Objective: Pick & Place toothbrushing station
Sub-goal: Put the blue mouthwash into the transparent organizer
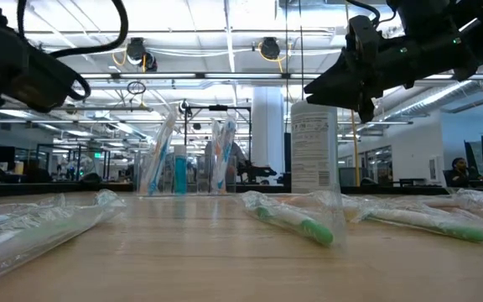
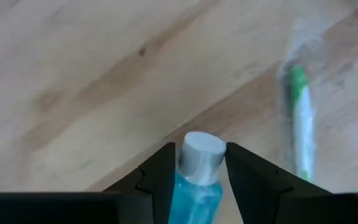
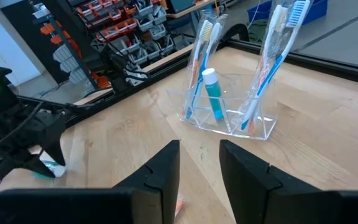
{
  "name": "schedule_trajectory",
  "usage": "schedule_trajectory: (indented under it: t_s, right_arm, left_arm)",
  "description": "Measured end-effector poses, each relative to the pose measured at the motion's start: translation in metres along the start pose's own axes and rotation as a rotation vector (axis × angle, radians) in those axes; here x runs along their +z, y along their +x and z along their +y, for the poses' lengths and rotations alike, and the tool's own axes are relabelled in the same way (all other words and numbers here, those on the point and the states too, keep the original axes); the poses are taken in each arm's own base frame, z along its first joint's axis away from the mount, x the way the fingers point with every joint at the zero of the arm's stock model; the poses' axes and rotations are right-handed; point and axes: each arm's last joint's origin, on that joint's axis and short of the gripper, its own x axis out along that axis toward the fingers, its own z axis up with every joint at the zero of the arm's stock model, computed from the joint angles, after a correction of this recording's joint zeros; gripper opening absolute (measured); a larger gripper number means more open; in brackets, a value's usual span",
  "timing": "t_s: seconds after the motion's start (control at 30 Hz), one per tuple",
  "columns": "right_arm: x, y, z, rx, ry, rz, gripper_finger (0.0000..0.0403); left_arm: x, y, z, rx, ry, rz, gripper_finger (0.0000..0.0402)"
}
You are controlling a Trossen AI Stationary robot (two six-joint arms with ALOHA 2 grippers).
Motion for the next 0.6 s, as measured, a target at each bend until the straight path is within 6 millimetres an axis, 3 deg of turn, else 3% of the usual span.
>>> schedule_trajectory:
  t_s: [0.4,0.6]
  right_arm:
    - [0.0000,0.0000,0.0000,0.000,0.002,0.000,0.0105]
    - [0.0000,0.0000,0.0000,0.000,0.002,0.000,0.0105]
  left_arm:
    - [0.0006,0.0000,0.0004,0.004,0.111,-0.012,0.0146]
    - [-0.0002,0.0008,-0.0007,0.002,0.109,0.015,0.0102]
